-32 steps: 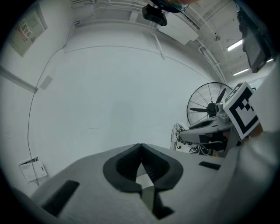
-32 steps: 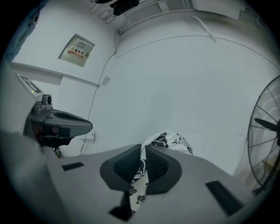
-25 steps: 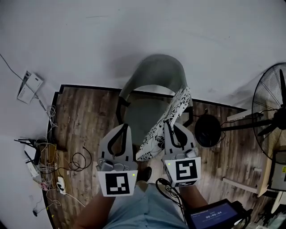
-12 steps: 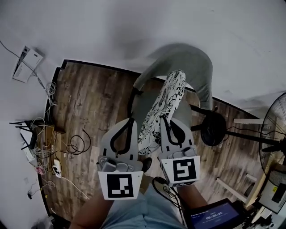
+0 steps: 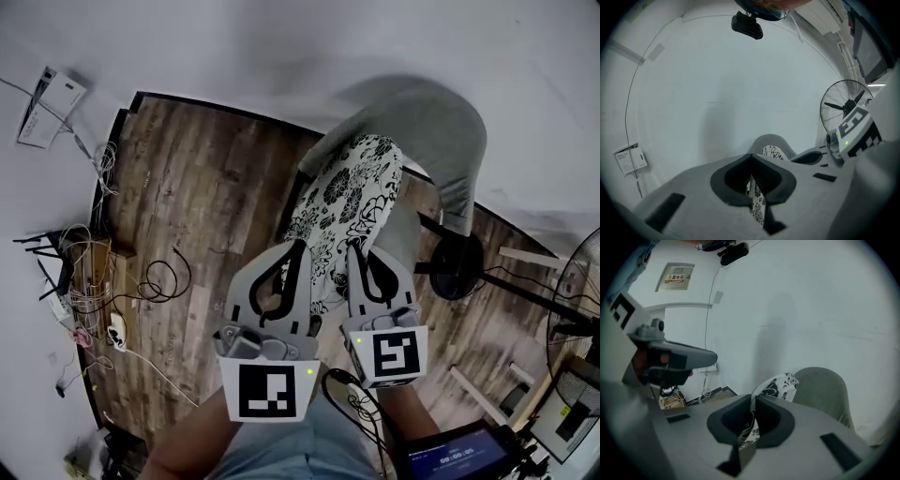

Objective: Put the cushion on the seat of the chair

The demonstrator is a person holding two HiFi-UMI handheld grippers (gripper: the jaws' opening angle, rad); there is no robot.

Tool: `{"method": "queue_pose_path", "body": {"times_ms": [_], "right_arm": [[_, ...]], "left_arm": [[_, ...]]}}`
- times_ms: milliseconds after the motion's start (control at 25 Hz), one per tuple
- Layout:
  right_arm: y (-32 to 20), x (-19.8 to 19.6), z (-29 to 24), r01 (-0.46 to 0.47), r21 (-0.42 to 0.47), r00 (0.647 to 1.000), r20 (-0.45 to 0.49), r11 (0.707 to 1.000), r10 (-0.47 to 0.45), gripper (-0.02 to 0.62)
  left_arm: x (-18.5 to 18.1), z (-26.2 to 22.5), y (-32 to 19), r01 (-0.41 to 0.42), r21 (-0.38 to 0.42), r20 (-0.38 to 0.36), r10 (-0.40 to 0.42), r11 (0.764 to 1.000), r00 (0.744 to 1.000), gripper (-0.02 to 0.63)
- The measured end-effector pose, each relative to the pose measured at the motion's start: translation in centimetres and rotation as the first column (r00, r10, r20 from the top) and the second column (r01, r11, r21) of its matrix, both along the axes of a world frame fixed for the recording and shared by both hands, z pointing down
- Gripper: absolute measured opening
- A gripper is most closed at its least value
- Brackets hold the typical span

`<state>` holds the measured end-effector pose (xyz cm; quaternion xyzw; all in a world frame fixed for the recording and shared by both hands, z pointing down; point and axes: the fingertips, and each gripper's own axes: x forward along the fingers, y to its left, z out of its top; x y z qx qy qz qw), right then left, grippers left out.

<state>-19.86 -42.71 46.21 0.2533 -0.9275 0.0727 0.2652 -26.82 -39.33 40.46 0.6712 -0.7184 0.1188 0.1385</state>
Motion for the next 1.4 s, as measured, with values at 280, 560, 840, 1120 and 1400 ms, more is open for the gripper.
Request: {"method": "queue_pose_path", "body": {"times_ms": [280, 560, 840, 1120, 1400], "right_arm": [[-1.2, 1.5, 5.4, -0.045, -0.017, 0.996, -0.075, 0.999, 0.044, 0.018], [-2.5, 3.5, 6.9, -0.096, -0.035, 0.99, -0.104, 0.995, 0.092, 0.02], [-3.4, 6.6, 9.1, -0.178, -0.069, 0.979, -0.118, 0.982, 0.169, 0.021], [-4.0, 11.6, 11.9, -0.276, -0.093, 0.954, -0.146, 0.957, 0.262, 0.024], [-4.8, 15.8, 14.6, -0.343, -0.097, 0.932, -0.161, 0.934, 0.325, 0.026]], "left_arm": [[0.4, 1.9, -1.1, -0.059, -0.014, -0.006, 0.059, 0.998, 0.998, 0.009], [2.0, 2.5, -2.3, -0.116, -0.023, -0.011, 0.116, 0.993, 0.993, 0.009], [4.5, 3.6, -3.6, -0.182, -0.046, -0.015, 0.181, 0.982, 0.983, 0.009], [8.4, 5.0, -4.7, -0.272, -0.073, -0.028, 0.271, 0.96, 0.962, 0.009], [11.5, 7.1, -5.6, -0.33, -0.092, -0.042, 0.328, 0.939, 0.944, 0.009]]}}
